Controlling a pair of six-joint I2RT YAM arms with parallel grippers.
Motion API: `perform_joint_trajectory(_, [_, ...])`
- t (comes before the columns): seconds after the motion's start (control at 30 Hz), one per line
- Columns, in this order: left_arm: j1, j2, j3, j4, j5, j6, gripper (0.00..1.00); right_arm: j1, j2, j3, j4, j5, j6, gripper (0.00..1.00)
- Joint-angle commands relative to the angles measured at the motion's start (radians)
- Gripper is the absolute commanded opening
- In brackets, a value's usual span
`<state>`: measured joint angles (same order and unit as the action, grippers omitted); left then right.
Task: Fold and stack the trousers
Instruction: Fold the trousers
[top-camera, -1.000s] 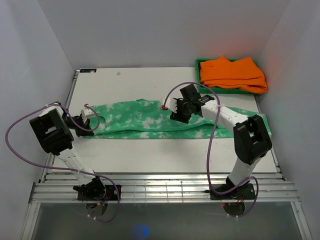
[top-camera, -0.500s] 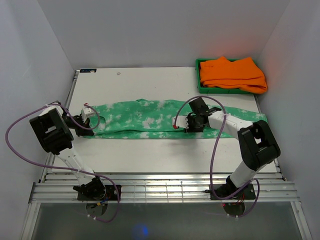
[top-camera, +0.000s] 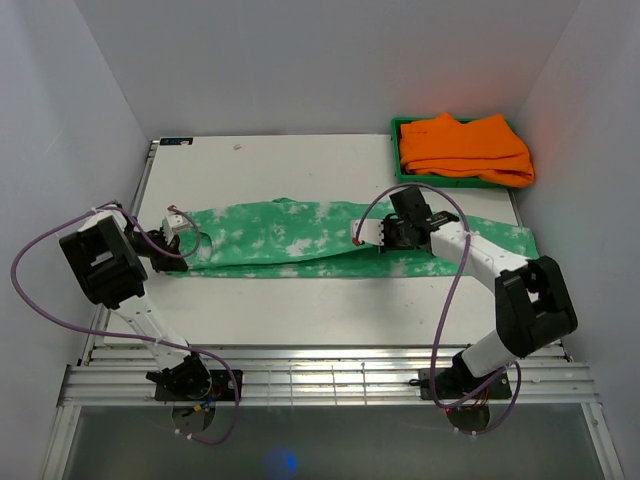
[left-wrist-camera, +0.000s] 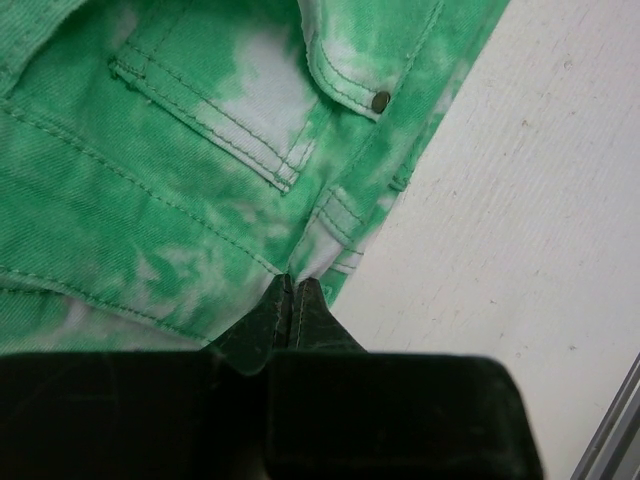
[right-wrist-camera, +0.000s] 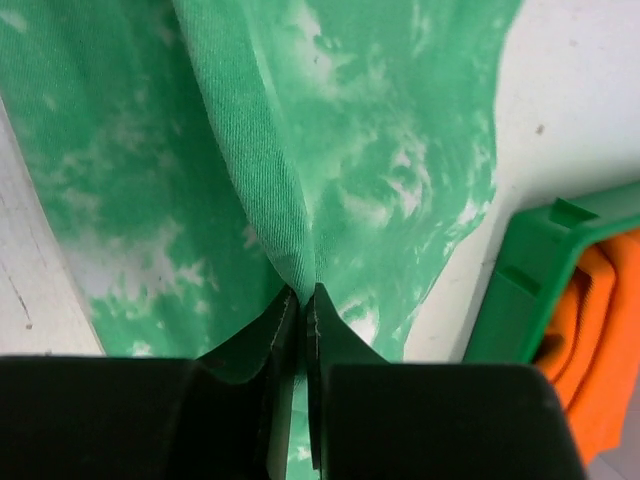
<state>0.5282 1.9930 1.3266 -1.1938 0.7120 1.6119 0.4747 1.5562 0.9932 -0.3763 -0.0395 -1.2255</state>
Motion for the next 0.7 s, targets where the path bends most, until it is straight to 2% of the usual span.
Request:
perform_joint_trajectory(0.0, [0.004, 0.073, -0.01, 0.175, -0.166, 0.028, 0.0, -0.021, -0.097, 0.027, -0.081, -0.013, -0.003, 0.08])
perform_joint_trajectory(0.2, [0.009, 0.069, -0.003, 0.18, -0.171, 0.023, 0.0, -0.031, -0.145, -0.056, -0.13, -0.039, -0.006, 0.08])
perform_joint_trajectory(0.4, [0.016, 0.061, 0.013, 0.18, -0.184, 0.026, 0.0, -0.028, -0.081, -0.165, -0.032, -0.04, 0.023, 0.08])
perform_joint_trajectory(0.67, [0.035, 0.063, 0.023, 0.18, -0.206, 0.022, 0.0, -0.022, -0.008, -0.148, 0.002, -0.068, 0.057, 0.08])
